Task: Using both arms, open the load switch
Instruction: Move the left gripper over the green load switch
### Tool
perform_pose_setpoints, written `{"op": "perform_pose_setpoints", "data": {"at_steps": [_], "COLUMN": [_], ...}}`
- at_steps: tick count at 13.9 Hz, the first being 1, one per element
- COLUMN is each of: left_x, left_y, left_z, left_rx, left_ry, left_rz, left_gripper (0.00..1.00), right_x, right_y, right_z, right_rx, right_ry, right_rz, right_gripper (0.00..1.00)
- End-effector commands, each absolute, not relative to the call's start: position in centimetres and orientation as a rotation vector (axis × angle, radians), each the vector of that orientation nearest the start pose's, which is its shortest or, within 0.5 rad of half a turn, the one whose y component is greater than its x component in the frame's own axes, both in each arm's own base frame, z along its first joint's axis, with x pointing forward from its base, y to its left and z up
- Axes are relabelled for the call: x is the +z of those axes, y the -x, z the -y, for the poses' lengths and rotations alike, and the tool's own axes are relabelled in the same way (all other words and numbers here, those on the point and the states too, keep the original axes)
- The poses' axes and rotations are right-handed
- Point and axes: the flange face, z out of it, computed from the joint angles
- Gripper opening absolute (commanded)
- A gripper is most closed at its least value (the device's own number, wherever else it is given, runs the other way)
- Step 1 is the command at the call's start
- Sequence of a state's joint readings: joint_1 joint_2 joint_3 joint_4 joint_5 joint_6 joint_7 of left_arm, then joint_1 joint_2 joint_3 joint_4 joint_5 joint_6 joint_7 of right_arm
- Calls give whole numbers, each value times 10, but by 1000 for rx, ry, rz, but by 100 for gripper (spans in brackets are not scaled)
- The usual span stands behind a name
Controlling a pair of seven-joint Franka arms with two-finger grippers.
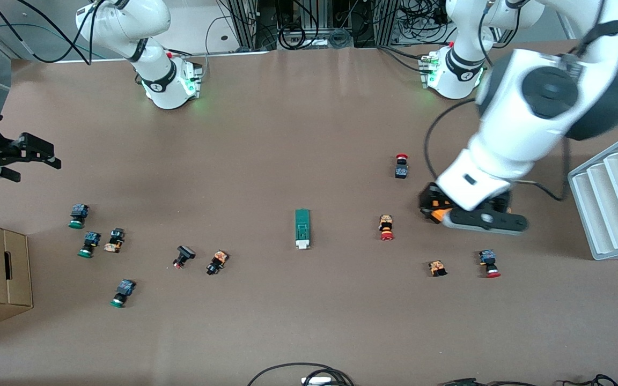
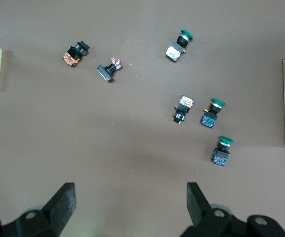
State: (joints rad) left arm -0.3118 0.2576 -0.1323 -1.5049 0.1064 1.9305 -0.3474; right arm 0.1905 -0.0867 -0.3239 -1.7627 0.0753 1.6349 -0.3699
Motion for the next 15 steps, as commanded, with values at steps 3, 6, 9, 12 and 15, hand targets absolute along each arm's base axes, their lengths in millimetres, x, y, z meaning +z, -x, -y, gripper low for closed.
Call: {"op": "perform_pose_setpoints", "data": {"at_steps": [3, 6, 9, 12, 15], "left_x": [499, 489, 458, 426, 387], "left_y": [-563, -538, -516, -488, -465], "left_z": [344, 389, 439, 486, 518], "left_rx": [-487, -633, -757, -872, -976], "left_ry": [3060, 2992, 2963, 2915, 2883], "left_rz": [-31, 77, 227, 251, 355], "left_gripper": [100, 100, 100, 100, 100], "right_x": [585, 585, 585, 585, 584], "right_y": [-524, -524, -524, -524, -524], "right_z": [72, 72, 71, 72, 71], "right_rx": [25, 22, 22, 22, 25], "right_ry": [3024, 3022, 3023, 3023, 3022], "right_rz": [349, 348, 351, 348, 350], "right_gripper": [100, 100, 100, 100, 100]}}
